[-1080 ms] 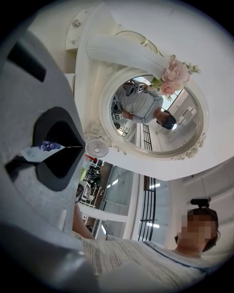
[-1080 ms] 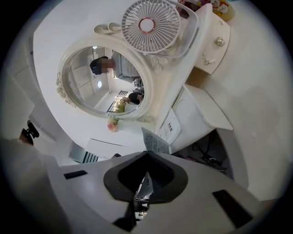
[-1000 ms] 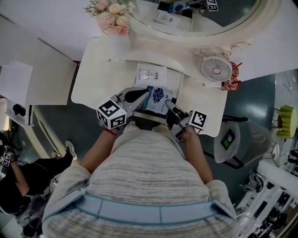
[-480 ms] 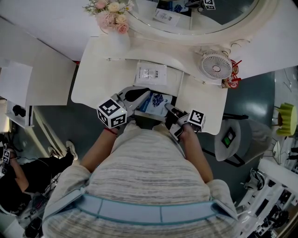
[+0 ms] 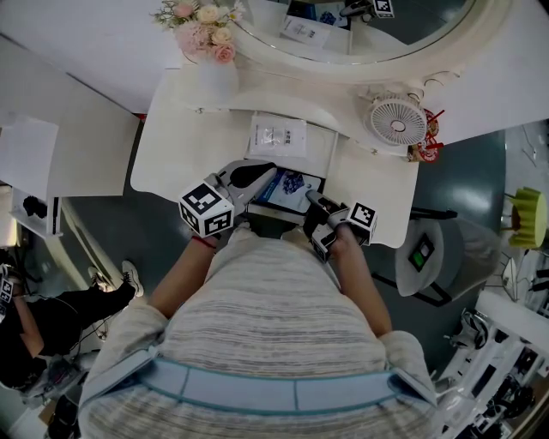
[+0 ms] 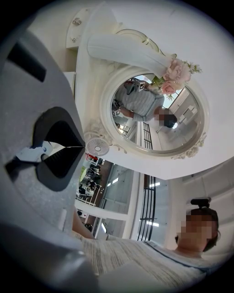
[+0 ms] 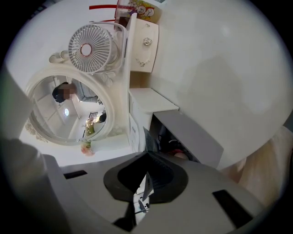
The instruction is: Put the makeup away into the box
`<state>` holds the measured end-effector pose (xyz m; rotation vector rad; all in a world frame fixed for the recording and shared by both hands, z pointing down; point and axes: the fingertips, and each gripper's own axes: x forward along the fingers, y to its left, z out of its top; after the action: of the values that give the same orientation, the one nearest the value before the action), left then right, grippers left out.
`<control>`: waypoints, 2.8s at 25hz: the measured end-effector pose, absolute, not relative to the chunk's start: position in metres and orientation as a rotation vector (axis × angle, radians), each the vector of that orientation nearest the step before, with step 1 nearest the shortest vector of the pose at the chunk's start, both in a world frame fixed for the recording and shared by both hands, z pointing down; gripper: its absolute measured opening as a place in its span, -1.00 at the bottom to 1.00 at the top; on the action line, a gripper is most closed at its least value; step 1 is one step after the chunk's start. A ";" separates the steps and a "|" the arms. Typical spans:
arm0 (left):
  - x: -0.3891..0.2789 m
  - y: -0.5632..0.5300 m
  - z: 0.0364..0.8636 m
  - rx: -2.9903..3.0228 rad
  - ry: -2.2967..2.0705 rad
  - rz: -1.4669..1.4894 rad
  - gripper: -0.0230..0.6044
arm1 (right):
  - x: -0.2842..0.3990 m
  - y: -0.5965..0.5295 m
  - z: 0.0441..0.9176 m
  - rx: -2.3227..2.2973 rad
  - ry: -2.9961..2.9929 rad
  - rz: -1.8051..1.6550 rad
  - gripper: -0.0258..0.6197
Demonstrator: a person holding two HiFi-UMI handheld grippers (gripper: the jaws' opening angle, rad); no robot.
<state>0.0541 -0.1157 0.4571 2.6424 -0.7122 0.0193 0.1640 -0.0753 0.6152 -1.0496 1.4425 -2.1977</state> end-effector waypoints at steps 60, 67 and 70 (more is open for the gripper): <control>0.050 -0.108 0.380 2.841 -0.696 -0.064 -0.88 | 0.129 -0.114 0.334 -1.294 3.011 -0.101 -0.84; 0.041 -0.113 0.382 2.825 -0.736 -0.078 -0.88 | 0.122 -0.122 0.337 -1.280 3.036 -0.082 -0.89; 0.036 -0.115 0.383 2.818 -0.759 -0.084 -0.88 | 0.116 -0.126 0.341 -1.268 3.069 -0.066 -0.89</control>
<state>0.0357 -0.1151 0.3827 2.8184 -0.7589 -0.0840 0.1161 -0.1258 0.3411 -1.2678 3.0687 -0.0659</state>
